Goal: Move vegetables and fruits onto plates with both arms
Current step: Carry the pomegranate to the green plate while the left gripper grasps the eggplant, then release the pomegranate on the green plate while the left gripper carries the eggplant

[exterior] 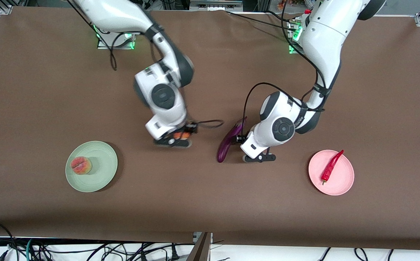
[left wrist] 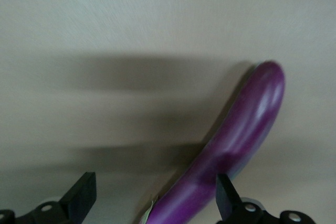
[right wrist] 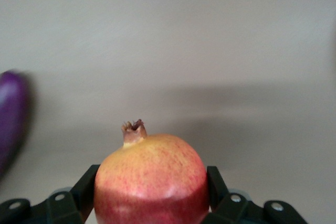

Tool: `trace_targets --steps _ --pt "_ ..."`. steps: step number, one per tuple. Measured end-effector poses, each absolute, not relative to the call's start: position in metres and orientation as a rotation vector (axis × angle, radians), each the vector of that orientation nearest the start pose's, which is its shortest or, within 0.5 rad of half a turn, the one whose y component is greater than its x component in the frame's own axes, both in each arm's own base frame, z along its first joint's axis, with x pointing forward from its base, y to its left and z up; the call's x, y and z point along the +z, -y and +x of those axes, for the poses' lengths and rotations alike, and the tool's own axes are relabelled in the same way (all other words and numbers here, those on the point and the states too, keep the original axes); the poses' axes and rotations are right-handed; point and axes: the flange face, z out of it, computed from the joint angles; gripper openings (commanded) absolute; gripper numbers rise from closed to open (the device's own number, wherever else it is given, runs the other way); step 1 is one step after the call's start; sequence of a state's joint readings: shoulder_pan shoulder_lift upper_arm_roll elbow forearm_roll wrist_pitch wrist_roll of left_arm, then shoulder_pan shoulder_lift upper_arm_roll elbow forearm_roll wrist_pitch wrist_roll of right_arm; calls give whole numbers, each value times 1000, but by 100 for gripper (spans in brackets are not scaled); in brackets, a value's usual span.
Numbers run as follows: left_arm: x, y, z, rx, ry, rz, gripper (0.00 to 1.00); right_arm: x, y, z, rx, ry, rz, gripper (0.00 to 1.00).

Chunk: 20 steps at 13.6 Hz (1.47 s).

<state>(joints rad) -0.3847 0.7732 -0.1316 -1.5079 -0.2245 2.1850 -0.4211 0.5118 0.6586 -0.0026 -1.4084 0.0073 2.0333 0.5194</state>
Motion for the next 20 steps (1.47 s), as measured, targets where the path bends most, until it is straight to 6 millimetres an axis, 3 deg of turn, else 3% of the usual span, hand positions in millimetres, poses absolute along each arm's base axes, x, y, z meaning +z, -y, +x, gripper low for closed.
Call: trace_targets --steps 2,4,6,9,12,15,16,17,19,20 --pt "189 346 609 344 73 -3285 100 309 -272 665 71 79 -3152 41" --pt "186 348 608 333 43 -3270 100 305 -203 689 87 162 -3144 41" --pt "188 348 610 322 40 -3272 100 295 -150 700 121 219 -3137 41" --pt "198 351 615 292 38 -3285 100 265 -93 708 171 251 -3126 41" --pt "204 367 610 278 -5 -3292 100 235 -68 715 136 220 -3127 42" --pt "200 386 596 291 -61 -3281 100 216 -67 718 96 217 -3127 46" --pt "197 389 593 298 -71 -3278 100 213 -67 719 88 218 -3127 94" --pt "193 392 591 305 -78 -3274 100 211 -68 719 82 218 -3127 100" --pt "186 391 590 311 -87 -3261 97 211 -68 720 72 220 -3126 100" --pt "182 389 590 301 -108 -3242 73 214 -68 721 63 221 -3126 100"
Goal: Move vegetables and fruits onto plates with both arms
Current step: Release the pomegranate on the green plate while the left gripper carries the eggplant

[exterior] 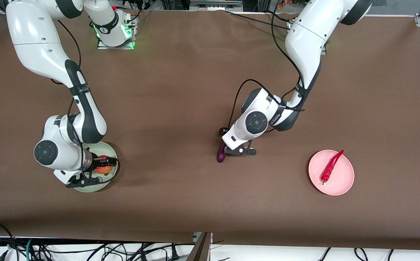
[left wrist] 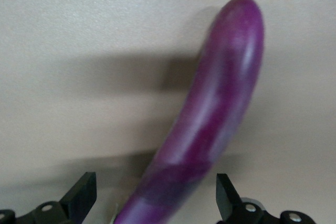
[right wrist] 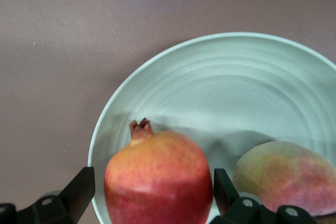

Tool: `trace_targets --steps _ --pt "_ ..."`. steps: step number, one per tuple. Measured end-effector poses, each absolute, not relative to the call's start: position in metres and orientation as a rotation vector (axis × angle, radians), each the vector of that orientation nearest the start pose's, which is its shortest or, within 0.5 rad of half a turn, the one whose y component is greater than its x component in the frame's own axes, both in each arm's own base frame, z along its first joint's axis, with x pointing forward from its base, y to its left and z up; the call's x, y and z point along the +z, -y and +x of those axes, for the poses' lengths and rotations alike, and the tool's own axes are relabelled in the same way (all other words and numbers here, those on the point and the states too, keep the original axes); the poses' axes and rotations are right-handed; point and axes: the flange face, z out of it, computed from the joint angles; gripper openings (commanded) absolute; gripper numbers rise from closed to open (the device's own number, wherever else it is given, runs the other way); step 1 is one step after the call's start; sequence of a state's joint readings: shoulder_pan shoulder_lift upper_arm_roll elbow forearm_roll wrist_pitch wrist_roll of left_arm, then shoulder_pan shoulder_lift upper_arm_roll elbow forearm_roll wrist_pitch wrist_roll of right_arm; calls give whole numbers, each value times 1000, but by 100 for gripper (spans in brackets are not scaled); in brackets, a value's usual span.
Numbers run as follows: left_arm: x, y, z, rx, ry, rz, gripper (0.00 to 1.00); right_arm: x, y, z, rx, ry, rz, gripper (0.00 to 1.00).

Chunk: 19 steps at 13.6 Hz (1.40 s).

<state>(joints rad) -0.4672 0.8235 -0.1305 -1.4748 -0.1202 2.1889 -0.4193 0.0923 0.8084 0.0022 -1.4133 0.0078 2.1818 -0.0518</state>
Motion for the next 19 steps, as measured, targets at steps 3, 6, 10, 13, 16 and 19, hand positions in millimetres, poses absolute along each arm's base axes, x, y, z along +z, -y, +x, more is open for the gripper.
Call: trace_targets --steps 3,6,10,13,16,19 --pt "174 385 594 234 -139 -3226 3 242 -69 724 75 225 -3125 100" --pt "176 384 597 211 -197 -3229 0 322 -74 720 187 242 -3119 100" --pt "193 339 630 151 -387 -3208 0 419 -73 703 348 245 -3107 100" --pt "244 256 666 201 -343 -3211 0 470 -71 683 414 245 -3101 100" --pt "296 188 679 259 -330 -3208 0 516 -71 659 429 251 -3098 100" --pt "299 115 685 330 -453 -3188 0 541 -68 625 396 251 -3104 100"
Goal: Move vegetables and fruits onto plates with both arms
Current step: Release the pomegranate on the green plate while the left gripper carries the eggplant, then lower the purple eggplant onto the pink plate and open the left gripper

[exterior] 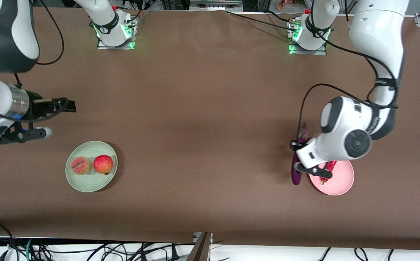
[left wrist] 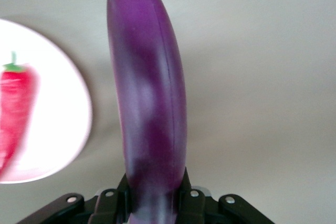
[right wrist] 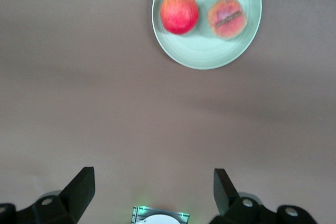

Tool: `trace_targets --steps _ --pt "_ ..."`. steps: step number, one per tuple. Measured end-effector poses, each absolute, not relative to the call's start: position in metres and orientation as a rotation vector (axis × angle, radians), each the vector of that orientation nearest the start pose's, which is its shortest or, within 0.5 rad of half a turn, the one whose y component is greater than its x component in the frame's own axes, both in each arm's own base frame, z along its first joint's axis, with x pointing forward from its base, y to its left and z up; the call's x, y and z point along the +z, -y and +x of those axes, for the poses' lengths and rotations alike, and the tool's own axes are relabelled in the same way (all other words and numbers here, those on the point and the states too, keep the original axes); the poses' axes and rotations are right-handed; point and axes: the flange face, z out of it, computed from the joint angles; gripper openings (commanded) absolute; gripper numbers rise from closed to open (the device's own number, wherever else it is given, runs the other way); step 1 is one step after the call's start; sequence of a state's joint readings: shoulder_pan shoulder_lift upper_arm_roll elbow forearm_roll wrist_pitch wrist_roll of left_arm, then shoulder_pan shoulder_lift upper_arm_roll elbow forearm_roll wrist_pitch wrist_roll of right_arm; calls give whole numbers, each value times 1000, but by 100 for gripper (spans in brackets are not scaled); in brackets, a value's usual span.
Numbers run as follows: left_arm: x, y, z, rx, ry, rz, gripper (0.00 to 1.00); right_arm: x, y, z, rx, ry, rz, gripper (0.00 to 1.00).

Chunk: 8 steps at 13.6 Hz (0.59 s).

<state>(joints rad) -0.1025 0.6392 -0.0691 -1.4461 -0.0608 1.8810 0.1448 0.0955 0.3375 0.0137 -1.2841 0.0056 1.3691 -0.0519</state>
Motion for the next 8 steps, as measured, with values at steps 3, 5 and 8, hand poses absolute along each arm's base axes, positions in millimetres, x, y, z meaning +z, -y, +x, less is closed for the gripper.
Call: trace_targets --steps 3,5,8 --pt "278 19 688 364 -613 -3191 0 541 -71 589 316 276 -3121 100" --pt "265 -20 686 383 -645 -3204 0 560 -63 575 240 288 -3193 100" --pt "255 -6 685 407 -689 -3204 0 594 -46 562 137 256 -3235 100"
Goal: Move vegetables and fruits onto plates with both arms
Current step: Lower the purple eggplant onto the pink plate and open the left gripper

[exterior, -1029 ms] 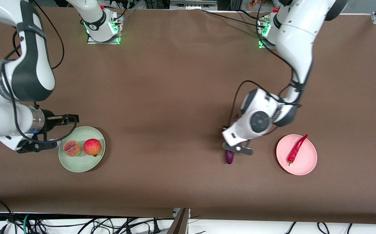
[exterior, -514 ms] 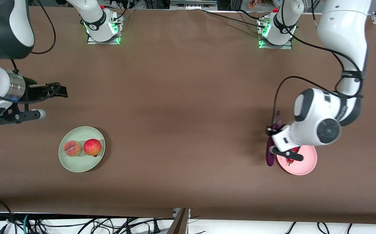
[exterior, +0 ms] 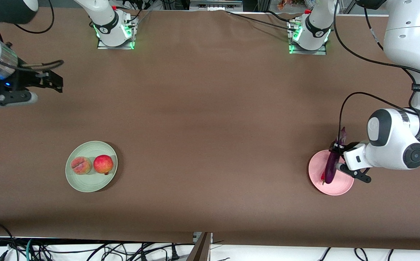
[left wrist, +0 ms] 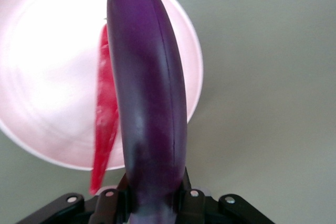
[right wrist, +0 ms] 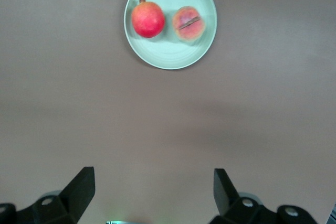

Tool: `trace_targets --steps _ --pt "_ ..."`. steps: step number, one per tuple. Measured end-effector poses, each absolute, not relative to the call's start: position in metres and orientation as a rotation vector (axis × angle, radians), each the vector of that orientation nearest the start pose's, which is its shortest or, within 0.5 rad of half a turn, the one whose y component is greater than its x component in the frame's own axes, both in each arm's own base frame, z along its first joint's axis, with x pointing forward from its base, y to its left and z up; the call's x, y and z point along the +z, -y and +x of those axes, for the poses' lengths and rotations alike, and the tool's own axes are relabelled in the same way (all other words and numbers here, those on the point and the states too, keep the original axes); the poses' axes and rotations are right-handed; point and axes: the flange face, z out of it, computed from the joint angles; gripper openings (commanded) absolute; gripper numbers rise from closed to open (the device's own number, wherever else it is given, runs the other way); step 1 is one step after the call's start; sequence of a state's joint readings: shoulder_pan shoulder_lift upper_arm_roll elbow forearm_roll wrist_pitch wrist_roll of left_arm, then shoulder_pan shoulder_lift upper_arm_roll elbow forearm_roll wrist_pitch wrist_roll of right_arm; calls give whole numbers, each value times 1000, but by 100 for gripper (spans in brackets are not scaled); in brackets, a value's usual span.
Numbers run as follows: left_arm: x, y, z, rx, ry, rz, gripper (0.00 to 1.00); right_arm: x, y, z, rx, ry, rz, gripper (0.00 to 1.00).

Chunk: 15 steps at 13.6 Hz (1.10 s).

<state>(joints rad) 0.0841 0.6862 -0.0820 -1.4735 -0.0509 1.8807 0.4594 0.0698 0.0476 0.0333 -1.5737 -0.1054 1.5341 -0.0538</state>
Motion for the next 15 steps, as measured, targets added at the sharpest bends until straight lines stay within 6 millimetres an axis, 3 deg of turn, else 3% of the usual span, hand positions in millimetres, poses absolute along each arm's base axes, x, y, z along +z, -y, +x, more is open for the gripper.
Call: trace_targets --steps 2,4,11,15 --pt "246 4 683 432 -712 -3198 0 596 -46 560 130 255 -3235 100" --pt "239 6 682 445 -715 -3198 0 588 -60 556 170 250 -3233 100" --pt "215 1 688 372 -698 -3201 0 581 -62 558 190 232 -3228 100" --pt "208 -9 691 322 -801 -3170 0 586 -64 561 168 237 -3226 100"
